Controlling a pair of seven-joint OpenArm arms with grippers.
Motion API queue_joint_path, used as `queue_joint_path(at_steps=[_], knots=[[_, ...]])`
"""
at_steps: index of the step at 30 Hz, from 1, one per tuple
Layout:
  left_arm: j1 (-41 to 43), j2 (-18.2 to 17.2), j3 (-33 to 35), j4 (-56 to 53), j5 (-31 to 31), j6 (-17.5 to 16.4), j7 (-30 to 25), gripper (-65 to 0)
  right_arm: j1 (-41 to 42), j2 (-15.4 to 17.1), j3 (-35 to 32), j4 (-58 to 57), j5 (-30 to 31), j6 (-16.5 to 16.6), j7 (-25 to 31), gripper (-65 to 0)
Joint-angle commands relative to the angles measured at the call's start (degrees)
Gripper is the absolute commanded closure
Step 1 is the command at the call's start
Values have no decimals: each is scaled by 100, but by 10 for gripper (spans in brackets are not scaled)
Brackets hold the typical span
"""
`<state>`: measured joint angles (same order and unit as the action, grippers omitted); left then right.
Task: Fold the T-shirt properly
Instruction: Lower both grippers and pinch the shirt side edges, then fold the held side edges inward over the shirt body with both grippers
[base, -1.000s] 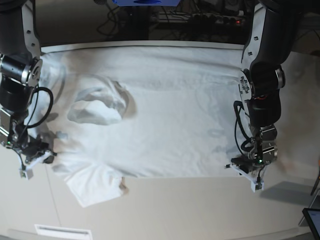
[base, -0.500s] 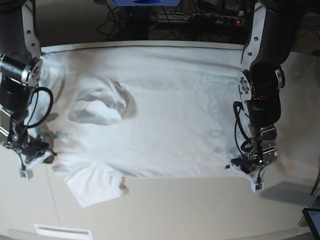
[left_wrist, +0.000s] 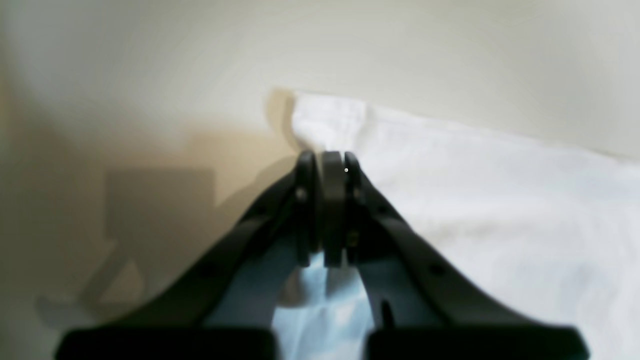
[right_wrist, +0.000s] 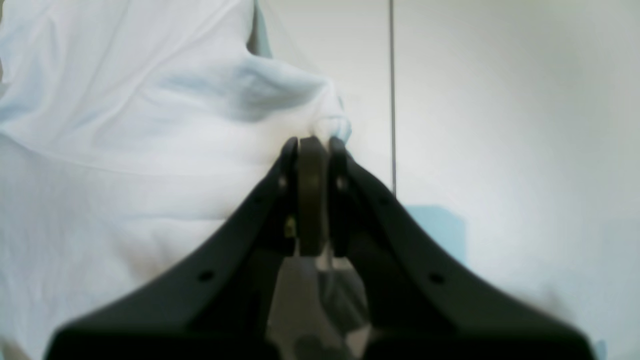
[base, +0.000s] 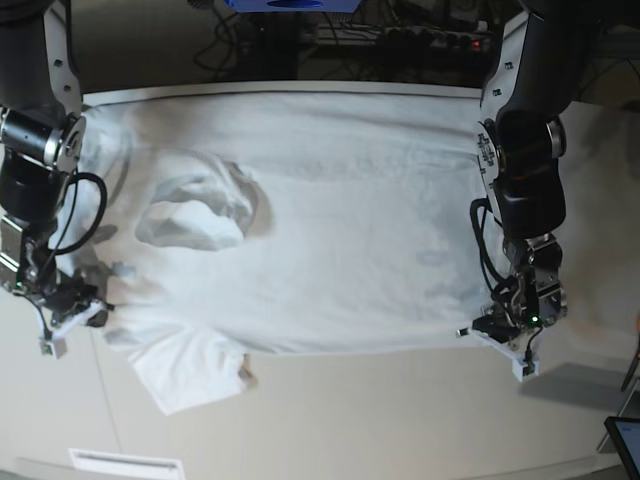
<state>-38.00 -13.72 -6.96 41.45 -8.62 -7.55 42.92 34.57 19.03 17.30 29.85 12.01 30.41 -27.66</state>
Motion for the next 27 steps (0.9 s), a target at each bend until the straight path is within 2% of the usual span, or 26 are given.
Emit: queue_joint_path(at_steps=[1, 5, 9, 16, 21, 27], knots=[[-143, -92, -3, 360, -4, 39, 20, 0, 161, 89, 24, 167, 25, -4, 89, 0], [173, -92, -3, 1099, -12, 39, 223, 0, 161, 80, 24, 457, 34, -4, 89, 0], [244, -101, -3, 1327, -39, 39, 434, 0, 161, 71, 24, 712, 43, -4, 89, 0], [340, -101, -3, 1776, -56, 21, 724, 0, 161, 150, 15, 809, 570, -4, -87, 0], [481, -101, -3, 2409, -12, -533, 1225, 0, 161, 247, 15, 809, 570, -4, -96, 0], [710, -119, -3, 3042, -12, -603, 1656, 0, 161, 264, 15, 809, 570, -4, -96, 0]])
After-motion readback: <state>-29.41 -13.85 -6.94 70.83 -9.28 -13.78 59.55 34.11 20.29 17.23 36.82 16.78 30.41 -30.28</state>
